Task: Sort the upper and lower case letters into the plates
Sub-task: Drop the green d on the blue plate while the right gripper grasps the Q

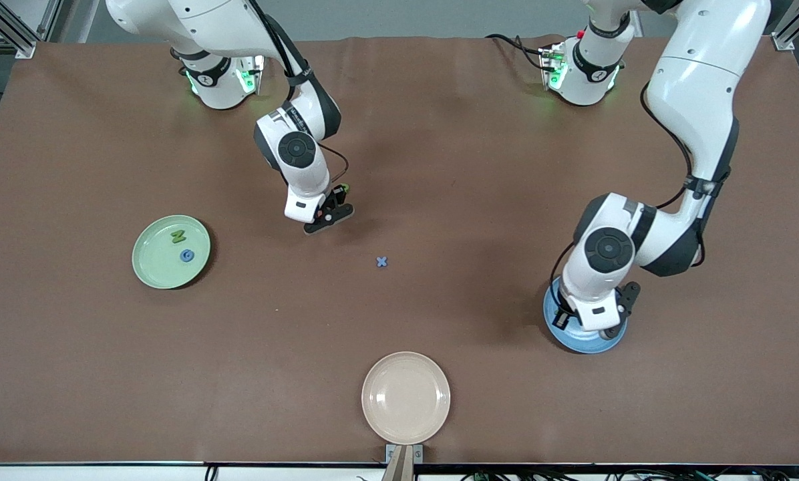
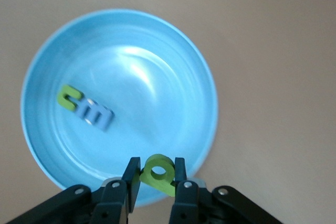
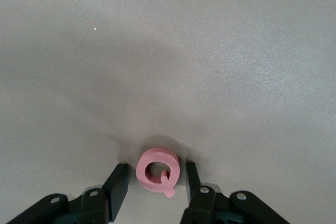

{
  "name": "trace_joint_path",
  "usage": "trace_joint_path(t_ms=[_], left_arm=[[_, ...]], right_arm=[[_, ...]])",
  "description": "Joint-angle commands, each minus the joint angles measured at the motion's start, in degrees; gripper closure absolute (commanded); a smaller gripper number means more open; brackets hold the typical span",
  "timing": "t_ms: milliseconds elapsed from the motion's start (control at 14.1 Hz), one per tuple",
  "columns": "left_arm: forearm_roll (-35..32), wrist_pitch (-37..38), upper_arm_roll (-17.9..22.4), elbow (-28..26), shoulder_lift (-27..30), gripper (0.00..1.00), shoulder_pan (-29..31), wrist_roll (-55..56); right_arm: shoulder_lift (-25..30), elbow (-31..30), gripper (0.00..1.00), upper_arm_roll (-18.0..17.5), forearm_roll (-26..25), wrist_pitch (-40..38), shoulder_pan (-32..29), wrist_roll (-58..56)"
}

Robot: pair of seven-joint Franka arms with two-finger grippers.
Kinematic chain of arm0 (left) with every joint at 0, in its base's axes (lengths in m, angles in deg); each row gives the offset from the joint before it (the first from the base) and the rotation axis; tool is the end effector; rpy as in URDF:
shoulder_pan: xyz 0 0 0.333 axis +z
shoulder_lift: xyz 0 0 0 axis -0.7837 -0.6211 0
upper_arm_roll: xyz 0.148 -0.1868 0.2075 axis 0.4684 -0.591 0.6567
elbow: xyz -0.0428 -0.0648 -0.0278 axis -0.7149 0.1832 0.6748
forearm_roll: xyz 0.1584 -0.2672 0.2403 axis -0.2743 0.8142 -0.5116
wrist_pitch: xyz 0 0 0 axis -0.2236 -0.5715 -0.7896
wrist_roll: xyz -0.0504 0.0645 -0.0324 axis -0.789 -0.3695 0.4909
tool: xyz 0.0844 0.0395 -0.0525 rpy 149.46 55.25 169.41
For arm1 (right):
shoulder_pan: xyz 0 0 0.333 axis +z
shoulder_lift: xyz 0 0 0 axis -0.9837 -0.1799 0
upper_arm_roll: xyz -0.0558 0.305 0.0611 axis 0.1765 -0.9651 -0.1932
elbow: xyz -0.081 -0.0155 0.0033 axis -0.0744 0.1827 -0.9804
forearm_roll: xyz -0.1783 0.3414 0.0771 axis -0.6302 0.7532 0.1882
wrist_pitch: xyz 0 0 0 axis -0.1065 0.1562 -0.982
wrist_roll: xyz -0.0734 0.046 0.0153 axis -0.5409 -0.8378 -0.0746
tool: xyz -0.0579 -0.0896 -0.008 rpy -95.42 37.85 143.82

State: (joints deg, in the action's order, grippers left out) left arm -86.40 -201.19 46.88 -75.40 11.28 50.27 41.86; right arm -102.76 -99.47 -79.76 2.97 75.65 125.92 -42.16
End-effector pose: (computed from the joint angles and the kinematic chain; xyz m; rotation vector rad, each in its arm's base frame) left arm 0.6642 -0.1792 0.2434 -2.6906 -1.4489 -0.2066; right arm 0.4220 0.3285 0.1752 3.0093 0.7620 -0.0971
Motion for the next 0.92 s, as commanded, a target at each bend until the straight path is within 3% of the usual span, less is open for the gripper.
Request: trace_joint_path(t_ms=[0,71,141,354,495,637,849], left_arm=[[-0.91,0.46,-0.44,-1.00,-0.30,0.55,0.71,0.89],[-0.38,0.46,-0.44,-1.08,-0.30,0.16,0.62,1.16],[-0.38,0.54,-0.44,-1.34,-0.13,0.00,0.54,1.77],[0.06,0.63,-1.23,-1.09,0.31,0.00,0.01,2.91],[0.15,0.63,-4.47,-0.47,0.67,0.00,-0.34,5.89],[0.50,0.63,-7.72,1.19,0.23,0.00,-1.30,10.45],[1.02,0.55,-8.09,3.39,-1.78,0.00,-8.40,14.59]], right_arm=[[0.09,-0.82,0.60,0.33,0.10,0.69,0.48,-0.40],[0.09,-0.82,0.63,0.33,0.10,0.69,0.48,-0.40],[0.09,-0.82,0.67,0.33,0.18,0.69,0.48,-0.40],[0.18,-0.38,0.76,0.33,0.27,0.51,0.31,-0.14],[1.05,0.06,0.80,0.59,0.36,-0.80,-0.40,-0.48],[3.59,1.98,0.80,1.03,0.19,-7.62,-3.02,-2.75],[8.16,3.58,0.80,1.03,-0.08,-16.62,-10.57,-11.97]])
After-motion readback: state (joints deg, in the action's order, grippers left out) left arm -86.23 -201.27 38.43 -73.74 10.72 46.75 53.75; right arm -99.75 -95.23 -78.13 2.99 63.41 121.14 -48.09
